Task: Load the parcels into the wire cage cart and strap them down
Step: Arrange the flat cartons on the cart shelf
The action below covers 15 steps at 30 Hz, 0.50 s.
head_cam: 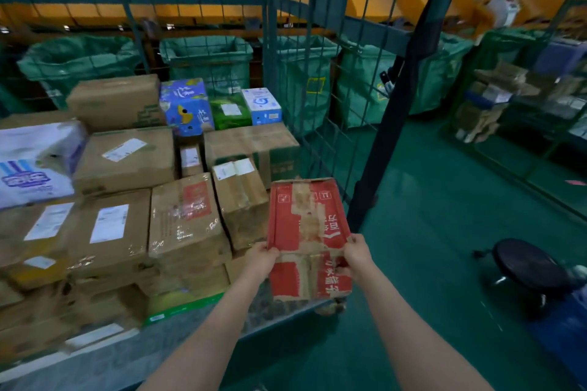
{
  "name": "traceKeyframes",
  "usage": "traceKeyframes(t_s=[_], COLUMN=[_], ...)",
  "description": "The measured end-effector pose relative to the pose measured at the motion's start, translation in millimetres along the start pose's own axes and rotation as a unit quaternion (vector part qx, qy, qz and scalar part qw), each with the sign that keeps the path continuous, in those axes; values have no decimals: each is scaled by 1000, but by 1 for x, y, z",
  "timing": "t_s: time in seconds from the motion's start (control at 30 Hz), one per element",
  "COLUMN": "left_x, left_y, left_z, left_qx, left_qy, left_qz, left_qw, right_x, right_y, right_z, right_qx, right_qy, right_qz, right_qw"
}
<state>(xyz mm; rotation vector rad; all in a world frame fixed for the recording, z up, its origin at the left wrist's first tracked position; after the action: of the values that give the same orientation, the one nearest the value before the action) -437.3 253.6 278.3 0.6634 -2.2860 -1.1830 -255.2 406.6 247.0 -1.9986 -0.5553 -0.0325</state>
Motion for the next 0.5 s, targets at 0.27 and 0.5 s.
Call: traceKeyframes(t_s=[0.27,0.5], left_x=[-15,-26], left_y=[44,51], left_z=[93,164], left_qx=[13,54], left_qy=[-42,-88], left_qz=[41,66], left_qw=[998,992], right_x=[-27,-52], right_y=[-34,-43], right_z=[97,165], right_qx=[-36,-85], right_qy=[23,22], right_qz=[76,105], right_qw=[996,991])
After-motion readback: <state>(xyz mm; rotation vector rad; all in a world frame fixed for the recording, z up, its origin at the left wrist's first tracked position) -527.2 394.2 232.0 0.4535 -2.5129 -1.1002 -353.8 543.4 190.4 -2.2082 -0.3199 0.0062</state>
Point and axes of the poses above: each hand's wrist, its own z-axis towards the middle knuckle, its own x-axis out of the back of the hand, y = z × x, the point moved 10 cm from there along z, towards the middle knuckle, and after that the axes turned 3 degrees about -z, right-handed, at the moved point
